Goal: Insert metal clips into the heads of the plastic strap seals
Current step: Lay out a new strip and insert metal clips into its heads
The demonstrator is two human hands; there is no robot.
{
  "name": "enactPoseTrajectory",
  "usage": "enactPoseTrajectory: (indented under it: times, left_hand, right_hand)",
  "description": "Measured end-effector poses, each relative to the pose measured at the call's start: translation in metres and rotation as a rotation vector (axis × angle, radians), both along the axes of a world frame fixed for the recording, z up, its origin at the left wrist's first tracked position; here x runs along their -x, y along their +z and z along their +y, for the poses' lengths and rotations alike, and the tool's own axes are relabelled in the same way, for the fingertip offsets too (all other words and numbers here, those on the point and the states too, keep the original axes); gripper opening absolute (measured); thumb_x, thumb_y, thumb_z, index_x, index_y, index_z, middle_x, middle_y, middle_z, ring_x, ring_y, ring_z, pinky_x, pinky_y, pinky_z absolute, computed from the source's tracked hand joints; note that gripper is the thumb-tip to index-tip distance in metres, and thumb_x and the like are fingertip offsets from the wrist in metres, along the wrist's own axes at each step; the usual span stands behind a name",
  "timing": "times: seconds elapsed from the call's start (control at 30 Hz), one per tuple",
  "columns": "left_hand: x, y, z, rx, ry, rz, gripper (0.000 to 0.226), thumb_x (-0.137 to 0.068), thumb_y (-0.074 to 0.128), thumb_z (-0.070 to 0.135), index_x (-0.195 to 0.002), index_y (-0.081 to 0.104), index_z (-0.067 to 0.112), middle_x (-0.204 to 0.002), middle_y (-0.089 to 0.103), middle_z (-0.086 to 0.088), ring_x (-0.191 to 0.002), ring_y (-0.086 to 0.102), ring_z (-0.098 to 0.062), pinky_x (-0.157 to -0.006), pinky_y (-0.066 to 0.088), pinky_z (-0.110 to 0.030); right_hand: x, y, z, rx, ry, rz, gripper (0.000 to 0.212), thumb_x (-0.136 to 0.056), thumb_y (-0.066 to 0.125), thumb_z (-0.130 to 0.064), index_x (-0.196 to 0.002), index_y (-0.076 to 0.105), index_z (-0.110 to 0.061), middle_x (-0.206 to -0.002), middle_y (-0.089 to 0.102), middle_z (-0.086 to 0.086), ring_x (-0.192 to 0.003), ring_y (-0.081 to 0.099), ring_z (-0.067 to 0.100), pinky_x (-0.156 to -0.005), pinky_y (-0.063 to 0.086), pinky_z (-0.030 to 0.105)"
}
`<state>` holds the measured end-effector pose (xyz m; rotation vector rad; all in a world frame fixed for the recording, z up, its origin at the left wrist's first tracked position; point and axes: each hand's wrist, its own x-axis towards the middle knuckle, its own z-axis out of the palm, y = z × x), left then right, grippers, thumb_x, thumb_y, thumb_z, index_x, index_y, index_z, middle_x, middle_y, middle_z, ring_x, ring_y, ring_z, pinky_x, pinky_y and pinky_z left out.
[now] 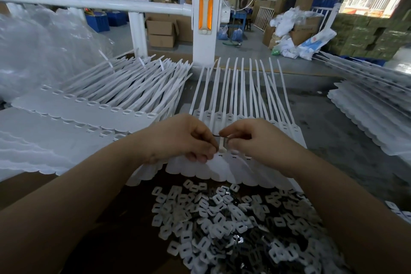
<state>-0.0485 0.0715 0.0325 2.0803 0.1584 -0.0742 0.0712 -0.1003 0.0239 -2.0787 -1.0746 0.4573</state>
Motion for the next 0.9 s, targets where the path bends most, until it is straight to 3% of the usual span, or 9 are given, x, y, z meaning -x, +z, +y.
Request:
enactPoseTrajectory:
  times: [0.13,0.2,0.33,0.73,0.9]
  left_hand:
    - [-0.002,0.0,0.0,0.18,0.121,-0.019,0.012,-0.088,0.067,0.003,-0.099,0.071,0.008,-0.083,0.076,-0.006,-0.072,0.07,-0.013,-0.064,0.055,-0.019]
    - [-0.003,0.0,0.0,0.227,0.144,-0.02,0.015,-0.087,0.067,0.001,-0.101,0.066,0.006,-0.084,0.076,-0.008,-0.073,0.07,-0.015,-0.064,0.056,-0.02]
    - [-0.002,0.001,-0.001,0.269,0.182,-0.025,0.018,-0.087,0.067,0.0,-0.103,0.059,0.005,-0.082,0.075,-0.01,-0.069,0.069,-0.015,-0.061,0.055,-0.021]
    - [0.0,0.002,-0.003,0.327,0.16,-0.01,0.018,-0.089,0.064,0.003,-0.105,0.059,0.006,-0.088,0.075,-0.013,-0.074,0.07,-0.018,-0.064,0.054,-0.023]
    - [-0.001,0.003,-0.007,0.213,0.16,-0.098,0.019,-0.085,0.069,0.0,-0.1,0.061,0.008,-0.09,0.074,-0.012,-0.076,0.07,-0.015,-0.066,0.053,-0.022]
  right_hand:
    - [0.002,0.005,-0.001,-0.121,-0.024,-0.006,0.023,-0.087,0.065,-0.011,-0.09,0.071,-0.034,-0.078,0.071,-0.008,-0.067,0.065,0.006,-0.057,0.053,0.025]
    - [0.003,0.007,-0.001,-0.147,0.001,-0.027,0.023,-0.085,0.068,-0.01,-0.088,0.072,-0.032,-0.076,0.07,-0.008,-0.066,0.064,0.008,-0.059,0.053,0.025]
    - [0.006,0.009,0.001,-0.156,0.062,-0.081,0.018,-0.081,0.076,-0.013,-0.083,0.073,-0.031,-0.074,0.068,-0.012,-0.064,0.06,0.002,-0.058,0.049,0.013]
    - [0.011,0.007,0.001,-0.138,0.072,-0.127,0.011,-0.087,0.071,-0.022,-0.081,0.071,-0.031,-0.074,0.068,-0.012,-0.066,0.06,0.0,-0.062,0.049,0.014]
    - [0.011,0.008,0.001,-0.13,0.015,-0.036,0.008,-0.089,0.067,-0.02,-0.084,0.071,-0.025,-0.079,0.072,-0.003,-0.066,0.06,0.003,-0.063,0.046,0.019]
